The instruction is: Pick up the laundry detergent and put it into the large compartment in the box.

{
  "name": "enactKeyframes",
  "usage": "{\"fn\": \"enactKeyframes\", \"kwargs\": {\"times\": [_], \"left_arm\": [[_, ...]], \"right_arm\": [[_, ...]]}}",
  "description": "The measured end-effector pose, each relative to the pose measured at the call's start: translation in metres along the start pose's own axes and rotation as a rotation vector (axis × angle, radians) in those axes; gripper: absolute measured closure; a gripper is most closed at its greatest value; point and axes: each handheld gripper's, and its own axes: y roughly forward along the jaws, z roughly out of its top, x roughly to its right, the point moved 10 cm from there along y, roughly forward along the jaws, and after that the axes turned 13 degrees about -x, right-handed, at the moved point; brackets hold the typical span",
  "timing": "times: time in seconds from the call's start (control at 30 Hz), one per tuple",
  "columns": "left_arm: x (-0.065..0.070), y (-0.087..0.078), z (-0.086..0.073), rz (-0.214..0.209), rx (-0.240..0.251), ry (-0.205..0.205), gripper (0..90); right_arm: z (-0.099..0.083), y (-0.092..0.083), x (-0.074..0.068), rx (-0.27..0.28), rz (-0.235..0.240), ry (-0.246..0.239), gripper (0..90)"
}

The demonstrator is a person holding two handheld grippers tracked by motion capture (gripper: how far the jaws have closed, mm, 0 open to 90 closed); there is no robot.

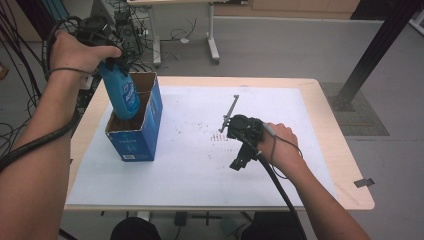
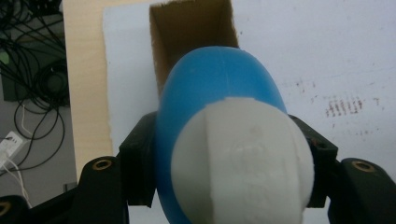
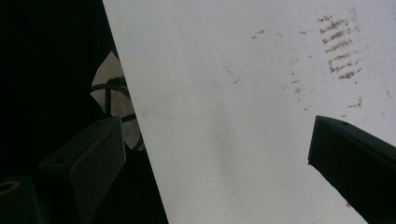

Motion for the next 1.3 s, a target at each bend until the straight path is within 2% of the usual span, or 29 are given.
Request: {"fn": "enactKeyframes", "kwargs": {"times": [0.2, 0.63, 1.3], "left_arm": [[0.0, 0.018, -0.003, 0.009, -0.022, 0.005, 37.8], [0.002, 0.061, -0.01, -0.025, -0.04, -0.018, 37.8], [0.005, 0.106, -0.019, -0.015, -0.078, -0.038, 37.8]], "right_arm": [[0.0, 0.001, 0.0, 0.001, 0.003, 0.003, 3.7], [-0.001, 0.004, 0.0, -0.01, 0.002, 0.006, 3.7], [0.001, 0.009, -0.001, -0.014, 0.007, 0.005, 3.7]]}}
